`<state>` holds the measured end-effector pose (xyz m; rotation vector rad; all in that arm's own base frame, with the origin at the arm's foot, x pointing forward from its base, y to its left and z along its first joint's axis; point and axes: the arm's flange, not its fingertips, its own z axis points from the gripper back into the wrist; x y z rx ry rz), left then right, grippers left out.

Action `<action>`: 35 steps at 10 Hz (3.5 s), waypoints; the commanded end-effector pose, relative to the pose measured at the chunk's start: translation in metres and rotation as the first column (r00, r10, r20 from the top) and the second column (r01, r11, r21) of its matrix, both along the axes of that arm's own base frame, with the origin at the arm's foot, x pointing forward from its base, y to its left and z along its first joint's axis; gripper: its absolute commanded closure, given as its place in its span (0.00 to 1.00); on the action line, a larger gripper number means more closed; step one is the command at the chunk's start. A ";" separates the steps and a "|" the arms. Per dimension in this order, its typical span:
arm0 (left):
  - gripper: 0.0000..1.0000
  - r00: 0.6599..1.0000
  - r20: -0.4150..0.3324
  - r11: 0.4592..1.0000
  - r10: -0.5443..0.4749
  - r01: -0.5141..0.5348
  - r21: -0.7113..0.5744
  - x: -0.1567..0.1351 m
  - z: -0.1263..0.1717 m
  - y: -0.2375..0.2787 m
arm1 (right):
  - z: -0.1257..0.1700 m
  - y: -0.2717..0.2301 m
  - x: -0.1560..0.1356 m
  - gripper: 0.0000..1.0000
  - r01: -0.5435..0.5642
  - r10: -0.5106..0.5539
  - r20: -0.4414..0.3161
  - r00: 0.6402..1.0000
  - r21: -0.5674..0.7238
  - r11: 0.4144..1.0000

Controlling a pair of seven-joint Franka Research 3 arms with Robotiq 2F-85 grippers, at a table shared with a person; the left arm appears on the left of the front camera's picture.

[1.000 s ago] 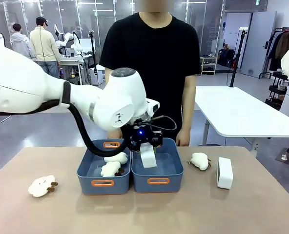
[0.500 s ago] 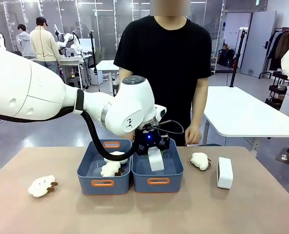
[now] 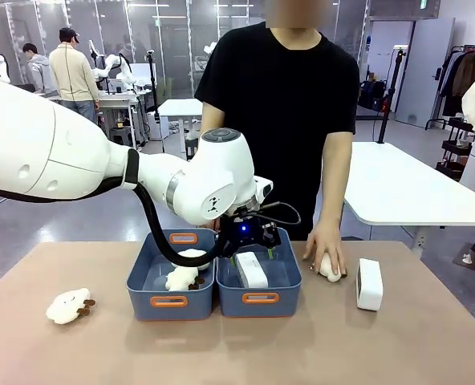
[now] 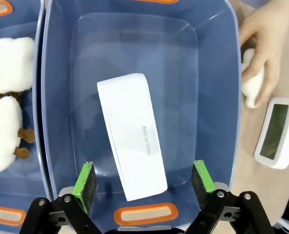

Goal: Sort the digital clocks into the basket.
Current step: Pick up the Digital clock from the table and place it into the empty Plastic storage basket.

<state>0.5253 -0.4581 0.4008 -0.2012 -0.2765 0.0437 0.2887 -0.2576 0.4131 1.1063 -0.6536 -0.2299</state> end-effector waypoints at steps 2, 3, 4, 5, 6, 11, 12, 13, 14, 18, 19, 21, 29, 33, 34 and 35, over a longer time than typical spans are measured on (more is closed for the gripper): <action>0.03 0.996 -0.036 0.997 -0.082 0.081 -0.005 -0.012 0.009 0.012 | 0.001 0.000 -0.002 0.00 -0.004 0.004 0.005 1.000 0.004 1.000; 0.03 0.993 -0.040 0.993 -0.114 0.113 -0.016 -0.017 0.014 0.019 | 0.001 0.000 -0.002 0.00 -0.004 0.004 0.005 1.000 0.004 1.000; 0.03 0.986 -0.048 0.985 -0.158 0.153 -0.083 -0.025 0.028 0.037 | 0.001 0.000 -0.002 0.00 -0.004 0.004 0.005 1.000 0.004 1.000; 0.03 0.974 -0.048 0.965 -0.223 0.214 -0.149 -0.030 0.045 0.066 | 0.001 0.000 -0.002 0.00 -0.004 0.004 0.005 1.000 0.004 1.000; 0.03 0.954 -0.060 0.939 -0.295 0.278 -0.201 -0.037 0.063 0.102 | 0.001 0.000 -0.002 0.00 -0.004 0.004 0.005 1.000 0.004 1.000; 0.03 0.837 0.223 0.651 -0.500 0.533 -0.540 -0.076 0.124 0.292 | 0.001 0.000 -0.002 0.00 -0.004 0.004 0.005 1.000 0.004 1.000; 0.03 0.821 0.325 0.574 -0.469 0.563 -0.594 -0.091 0.126 0.346 | 0.001 0.000 -0.002 0.00 -0.004 0.004 0.005 1.000 0.004 1.000; 0.03 0.826 0.390 0.516 -0.407 0.560 -0.648 -0.109 0.125 0.397 | 0.001 0.000 -0.002 0.00 -0.004 0.004 0.005 1.000 0.004 1.000; 0.03 0.835 0.444 0.490 -0.326 0.551 -0.676 -0.128 0.125 0.441 | 0.001 0.000 -0.002 0.00 -0.004 0.004 0.005 1.000 0.004 1.000; 0.03 0.845 0.533 0.497 -0.053 0.485 -0.720 -0.207 0.105 0.554 | 0.001 0.000 -0.002 0.00 -0.004 0.004 0.005 1.000 0.004 1.000; 0.03 0.836 0.549 0.498 0.022 0.467 -0.731 -0.220 0.096 0.573 | 0.001 0.000 -0.002 0.00 -0.004 0.004 0.005 1.000 0.004 1.000; 0.03 0.845 0.525 0.528 0.099 0.403 -0.748 -0.227 0.093 0.590 | 0.001 0.000 -0.002 0.00 -0.004 0.004 0.005 1.000 0.004 1.000; 0.03 0.858 0.509 0.528 0.068 0.402 -0.748 -0.227 0.092 0.598 | 0.000 0.000 -0.001 0.00 0.001 -0.001 0.000 1.000 0.000 1.000; 0.03 0.858 0.509 0.528 0.068 0.402 -0.748 -0.227 0.092 0.598 | 0.034 0.100 0.055 0.00 -0.121 -0.025 -0.327 0.945 -0.421 0.899; 0.03 0.858 0.509 0.528 0.068 0.402 -0.748 -0.227 0.092 0.598 | 0.031 0.128 0.074 0.00 -0.158 -0.023 -0.342 0.939 -0.494 0.855; 0.03 0.858 0.509 0.528 0.068 0.402 -0.748 -0.227 0.092 0.598 | 0.024 0.150 0.079 0.00 -0.176 -0.045 -0.369 0.928 -0.543 0.821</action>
